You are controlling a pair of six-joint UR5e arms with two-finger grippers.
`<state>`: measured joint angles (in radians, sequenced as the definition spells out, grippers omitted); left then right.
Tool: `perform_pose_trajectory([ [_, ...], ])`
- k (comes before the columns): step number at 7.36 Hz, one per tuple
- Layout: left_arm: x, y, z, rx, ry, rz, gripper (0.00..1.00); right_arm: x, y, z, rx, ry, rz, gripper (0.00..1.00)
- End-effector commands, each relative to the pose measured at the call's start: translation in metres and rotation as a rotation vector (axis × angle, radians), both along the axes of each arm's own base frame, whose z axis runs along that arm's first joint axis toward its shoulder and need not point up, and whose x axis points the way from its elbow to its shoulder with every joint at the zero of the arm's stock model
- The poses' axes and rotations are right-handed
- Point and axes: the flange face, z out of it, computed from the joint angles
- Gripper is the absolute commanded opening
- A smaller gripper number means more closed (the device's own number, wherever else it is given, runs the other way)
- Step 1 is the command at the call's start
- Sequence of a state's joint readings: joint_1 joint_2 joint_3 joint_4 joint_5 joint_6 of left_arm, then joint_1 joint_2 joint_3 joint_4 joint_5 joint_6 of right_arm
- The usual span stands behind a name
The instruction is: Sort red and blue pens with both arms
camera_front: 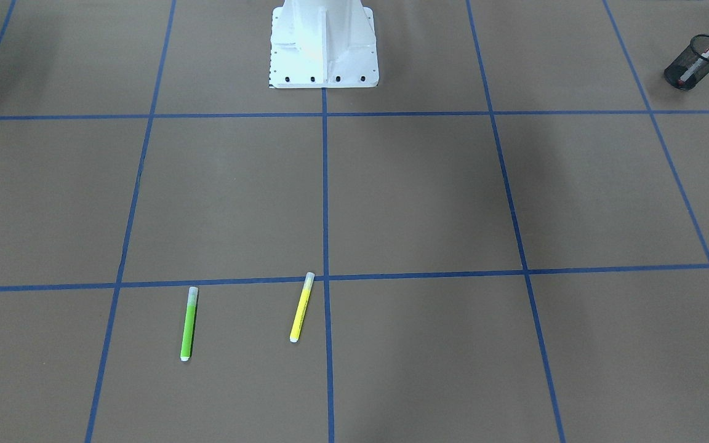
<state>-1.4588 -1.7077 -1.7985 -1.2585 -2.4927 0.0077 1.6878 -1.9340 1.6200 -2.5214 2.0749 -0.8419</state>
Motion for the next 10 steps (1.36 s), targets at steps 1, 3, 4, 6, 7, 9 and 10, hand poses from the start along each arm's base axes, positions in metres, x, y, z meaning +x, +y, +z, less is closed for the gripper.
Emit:
perform_pose_trajectory([
  [1, -0.001, 0.000, 0.000, 0.003, -0.001, -0.001, 1.00, -0.004, -0.051, -0.007, 0.163, -0.028, 0.114, 0.98],
  [3, -0.003, 0.011, 0.009, 0.001, 0.000, 0.002, 1.00, -0.005, -0.107, -0.015, 0.413, 0.003, 0.228, 0.99],
  [4, -0.005, 0.019, 0.003, 0.017, -0.008, 0.001, 1.00, -0.004, -0.136, -0.025, 0.498, 0.054, 0.316, 0.99],
  [6, -0.008, 0.043, 0.023, -0.010, -0.015, 0.006, 1.00, -0.001, -0.180, -0.049, 0.736, 0.106, 0.412, 0.99],
  [7, -0.008, 0.044, 0.024, 0.001, -0.016, 0.005, 1.00, 0.001, -0.195, -0.063, 0.800, 0.148, 0.484, 0.99],
  [9, -0.022, 0.040, 0.026, 0.064, -0.115, -0.018, 1.00, -0.007, -0.227, -0.090, 0.876, 0.181, 0.571, 0.99],
  [10, -0.026, 0.040, 0.026, 0.071, -0.123, -0.027, 1.00, -0.025, -0.256, -0.109, 0.857, 0.190, 0.588, 0.99],
])
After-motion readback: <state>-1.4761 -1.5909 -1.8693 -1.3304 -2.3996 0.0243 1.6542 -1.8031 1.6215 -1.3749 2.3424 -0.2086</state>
